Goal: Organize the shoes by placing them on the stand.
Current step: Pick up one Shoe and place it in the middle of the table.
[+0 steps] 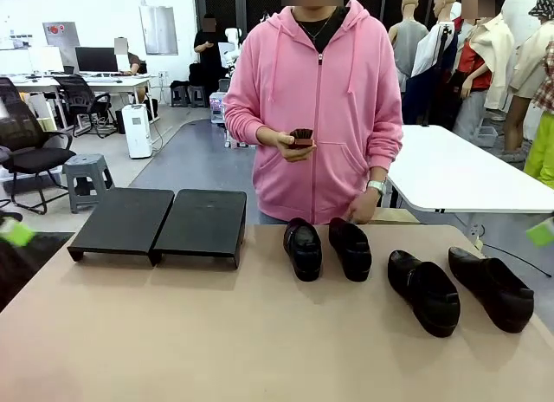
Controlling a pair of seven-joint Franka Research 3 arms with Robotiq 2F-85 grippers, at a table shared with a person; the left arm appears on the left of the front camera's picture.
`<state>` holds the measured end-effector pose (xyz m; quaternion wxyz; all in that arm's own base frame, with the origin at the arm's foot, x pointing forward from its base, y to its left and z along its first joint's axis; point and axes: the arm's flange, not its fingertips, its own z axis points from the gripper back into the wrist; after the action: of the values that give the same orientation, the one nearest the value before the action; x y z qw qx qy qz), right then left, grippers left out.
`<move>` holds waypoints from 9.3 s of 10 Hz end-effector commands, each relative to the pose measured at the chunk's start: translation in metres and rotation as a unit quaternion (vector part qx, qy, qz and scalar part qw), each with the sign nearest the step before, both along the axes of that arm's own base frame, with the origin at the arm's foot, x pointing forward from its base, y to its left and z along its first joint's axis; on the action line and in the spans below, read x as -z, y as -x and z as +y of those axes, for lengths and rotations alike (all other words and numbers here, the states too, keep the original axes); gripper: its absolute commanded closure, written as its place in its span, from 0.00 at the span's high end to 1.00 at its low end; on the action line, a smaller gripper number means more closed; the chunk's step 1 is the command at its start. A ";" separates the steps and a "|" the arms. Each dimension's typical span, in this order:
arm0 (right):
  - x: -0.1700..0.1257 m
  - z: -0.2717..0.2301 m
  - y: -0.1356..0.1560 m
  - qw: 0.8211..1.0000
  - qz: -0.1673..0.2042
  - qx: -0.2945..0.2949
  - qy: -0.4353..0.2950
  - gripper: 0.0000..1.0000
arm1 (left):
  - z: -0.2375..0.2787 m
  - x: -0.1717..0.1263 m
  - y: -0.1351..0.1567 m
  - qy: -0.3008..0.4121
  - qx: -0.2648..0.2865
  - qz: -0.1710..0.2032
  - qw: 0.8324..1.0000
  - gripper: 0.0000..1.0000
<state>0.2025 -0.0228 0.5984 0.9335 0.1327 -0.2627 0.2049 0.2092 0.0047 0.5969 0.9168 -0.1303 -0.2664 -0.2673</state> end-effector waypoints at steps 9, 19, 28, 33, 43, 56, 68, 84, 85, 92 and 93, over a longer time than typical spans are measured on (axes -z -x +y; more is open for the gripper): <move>0.011 0.028 -0.015 0.999 0.029 -0.019 0.023 1.00 | 0.000 0.000 0.000 0.000 0.000 0.000 1.000 1.00; 0.089 0.075 -0.168 0.971 0.102 0.135 0.169 1.00 | 0.000 0.000 0.000 0.000 0.000 0.000 1.000 1.00; 0.241 0.012 -0.288 0.926 0.317 0.190 0.078 1.00 | 0.000 0.000 0.000 0.000 0.000 0.000 1.000 1.00; 0.250 0.018 -0.292 0.929 0.309 0.182 0.089 0.00 | 0.000 0.000 0.000 0.000 0.000 0.000 1.000 1.00; 0.217 0.026 -0.283 0.928 0.298 0.189 0.117 0.00 | 0.000 0.000 0.000 0.000 0.000 0.000 1.000 1.00; 0.054 0.064 -0.102 0.944 0.232 0.220 0.085 0.00 | 0.000 0.000 0.000 0.000 0.000 0.000 1.000 1.00; 0.042 -0.020 -0.046 0.899 0.234 0.346 -0.131 0.00 | 0.000 0.000 0.000 0.000 0.000 0.000 1.000 1.00; 0.249 0.378 -0.142 0.960 0.260 0.102 -0.019 0.00 | 0.000 0.000 0.000 0.000 0.000 0.000 1.000 1.00; 0.251 0.376 -0.144 0.959 0.264 0.098 -0.022 0.28 | 0.000 0.000 0.000 0.000 0.000 0.000 1.000 1.00; 0.229 0.366 -0.147 0.963 0.249 0.098 -0.033 1.00 | 0.000 0.000 0.000 0.000 0.000 0.000 1.000 1.00; 0.210 0.357 -0.149 0.964 0.247 0.097 -0.028 1.00 | 0.000 0.000 0.000 0.000 0.000 0.000 1.000 1.00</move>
<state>0.3512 0.3444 0.3687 0.9818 0.1774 -0.0393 0.0553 0.2092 0.0030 0.5974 0.9194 -0.1243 -0.2651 -0.2625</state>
